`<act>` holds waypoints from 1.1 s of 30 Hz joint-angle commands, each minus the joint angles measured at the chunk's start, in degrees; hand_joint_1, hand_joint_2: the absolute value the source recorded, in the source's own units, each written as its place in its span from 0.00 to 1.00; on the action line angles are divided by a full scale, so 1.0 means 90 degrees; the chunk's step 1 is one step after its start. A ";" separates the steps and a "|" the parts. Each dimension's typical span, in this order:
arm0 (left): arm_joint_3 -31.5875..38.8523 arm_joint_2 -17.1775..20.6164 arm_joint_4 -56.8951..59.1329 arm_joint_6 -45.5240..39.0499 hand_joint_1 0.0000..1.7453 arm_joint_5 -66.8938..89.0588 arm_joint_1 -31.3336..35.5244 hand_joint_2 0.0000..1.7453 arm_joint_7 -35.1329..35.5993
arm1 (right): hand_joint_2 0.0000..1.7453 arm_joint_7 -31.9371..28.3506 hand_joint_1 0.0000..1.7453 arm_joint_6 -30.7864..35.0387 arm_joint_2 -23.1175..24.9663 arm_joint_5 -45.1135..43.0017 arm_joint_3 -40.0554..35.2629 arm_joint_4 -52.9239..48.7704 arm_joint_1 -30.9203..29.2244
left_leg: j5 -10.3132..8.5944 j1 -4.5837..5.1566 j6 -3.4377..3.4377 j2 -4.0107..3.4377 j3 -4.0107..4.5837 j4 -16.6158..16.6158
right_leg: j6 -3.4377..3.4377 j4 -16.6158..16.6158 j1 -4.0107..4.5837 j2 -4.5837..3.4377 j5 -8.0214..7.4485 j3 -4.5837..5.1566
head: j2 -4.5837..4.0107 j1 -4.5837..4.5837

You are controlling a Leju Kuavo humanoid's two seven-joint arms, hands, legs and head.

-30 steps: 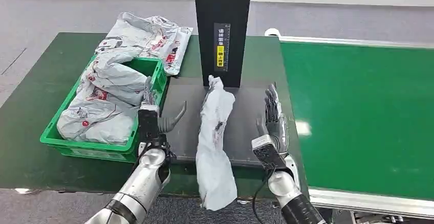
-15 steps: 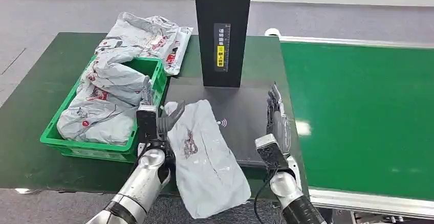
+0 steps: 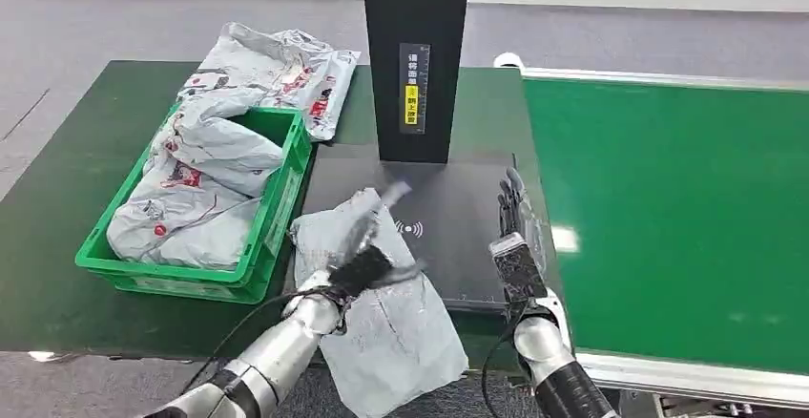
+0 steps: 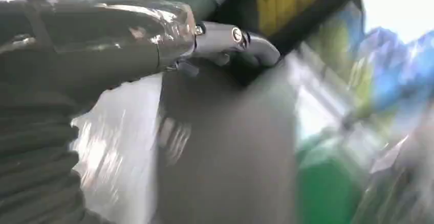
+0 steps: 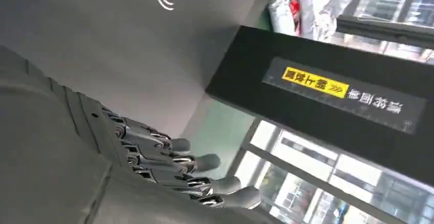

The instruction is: Moved the parcel from conveyor to table for the left to box.

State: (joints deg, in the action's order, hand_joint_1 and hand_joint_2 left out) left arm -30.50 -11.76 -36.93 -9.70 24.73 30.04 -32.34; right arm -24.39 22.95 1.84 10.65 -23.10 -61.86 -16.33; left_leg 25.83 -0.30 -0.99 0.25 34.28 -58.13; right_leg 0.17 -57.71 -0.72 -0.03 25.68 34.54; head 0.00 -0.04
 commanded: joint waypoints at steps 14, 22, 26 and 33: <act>-0.1903 0.0482 0.2208 0.2306 1.00 0.2220 0.0925 1.00 0.1746 | 0.00 0.0288 0.00 -0.0171 0.0110 0.0157 0.0805 -0.0017 0.0065 | 0.0028 0.0002 0.0015 0.0011 -0.0076 0.0031 | 0.0002 0.0025 -0.0002 0.0025 0.0026 -0.0154 | 0.0000 -0.0002; -0.1520 0.0567 0.1948 0.1400 1.00 0.2468 0.1151 1.00 0.1844 | 0.00 0.0465 0.00 -0.0406 0.0143 0.0521 0.1256 -0.0822 0.0698 | 0.0081 -0.0005 0.0010 0.0041 -0.0147 -0.0016 | 0.0000 -0.0017 0.0007 0.0060 0.0099 -0.0233 | 0.0000 -0.0002; -0.1275 0.0631 0.1781 0.0846 1.00 0.2553 0.1150 1.00 0.1725 | 0.00 0.0458 0.00 -0.0470 0.0208 0.0564 0.1398 -0.0879 0.0762 | 0.0078 0.0000 -0.0004 0.0009 -0.0149 0.0015 | -0.0011 0.0007 0.0009 0.0028 0.0080 -0.0218 | 0.0000 0.0000; -0.0466 0.0928 0.0817 -0.0803 1.00 0.2975 0.1323 1.00 0.1566 | 0.00 0.0338 0.00 -0.0512 0.0153 0.0429 0.1621 -0.1383 0.1167 | 0.0094 -0.0008 -0.0013 0.0012 -0.0257 0.0022 | -0.0020 0.0016 0.0015 0.0030 0.0097 -0.0262 | 0.0000 0.0000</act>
State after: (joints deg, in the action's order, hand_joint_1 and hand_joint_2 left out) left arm -43.04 -7.69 -23.69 -6.50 49.02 42.05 -17.64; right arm -20.74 18.53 2.58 15.78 -13.29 -70.72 -9.10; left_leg 26.79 -0.32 -1.10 0.52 31.79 -58.02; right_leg 0.03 -57.67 -0.64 0.35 26.71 31.99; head 0.00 -0.04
